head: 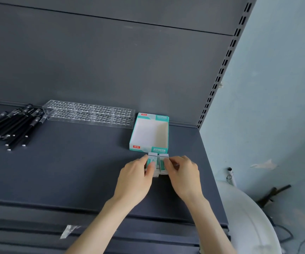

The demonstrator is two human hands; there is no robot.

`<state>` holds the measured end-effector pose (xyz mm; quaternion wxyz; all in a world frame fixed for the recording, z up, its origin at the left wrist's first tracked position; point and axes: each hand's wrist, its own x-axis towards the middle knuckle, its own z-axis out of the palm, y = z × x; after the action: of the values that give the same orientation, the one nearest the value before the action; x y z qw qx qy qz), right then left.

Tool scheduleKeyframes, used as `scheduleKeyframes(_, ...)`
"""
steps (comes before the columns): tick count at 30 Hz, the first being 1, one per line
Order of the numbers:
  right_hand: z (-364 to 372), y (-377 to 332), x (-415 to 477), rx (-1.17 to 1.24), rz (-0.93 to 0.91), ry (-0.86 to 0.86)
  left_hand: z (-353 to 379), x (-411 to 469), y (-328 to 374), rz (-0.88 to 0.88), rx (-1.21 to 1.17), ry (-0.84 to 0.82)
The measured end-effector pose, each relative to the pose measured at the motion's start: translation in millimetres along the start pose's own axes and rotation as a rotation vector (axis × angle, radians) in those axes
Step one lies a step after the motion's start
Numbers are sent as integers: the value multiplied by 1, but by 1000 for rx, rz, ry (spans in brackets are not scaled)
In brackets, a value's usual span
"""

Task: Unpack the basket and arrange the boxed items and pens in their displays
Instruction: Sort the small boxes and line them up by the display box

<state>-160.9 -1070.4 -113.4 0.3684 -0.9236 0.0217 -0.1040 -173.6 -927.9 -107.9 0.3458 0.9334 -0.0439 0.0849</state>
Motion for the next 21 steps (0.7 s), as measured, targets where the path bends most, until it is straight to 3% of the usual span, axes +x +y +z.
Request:
scheduleKeyframes(3,-1,-3,-2,-44,-27,-24,1,-5,5,23,134,-2)
scheduleKeyframes(10,-16,-23,0,-81,-69,50,-38,1,1,64,-21,105)
scheduleKeyframes(16,-7,-86,-3,-60,-227,75,-110,-6,-31,133,21,269)
scheduleKeyframes(21,44,-156,-36,-19,-352,60,-182,-44,-94,132,85,377)
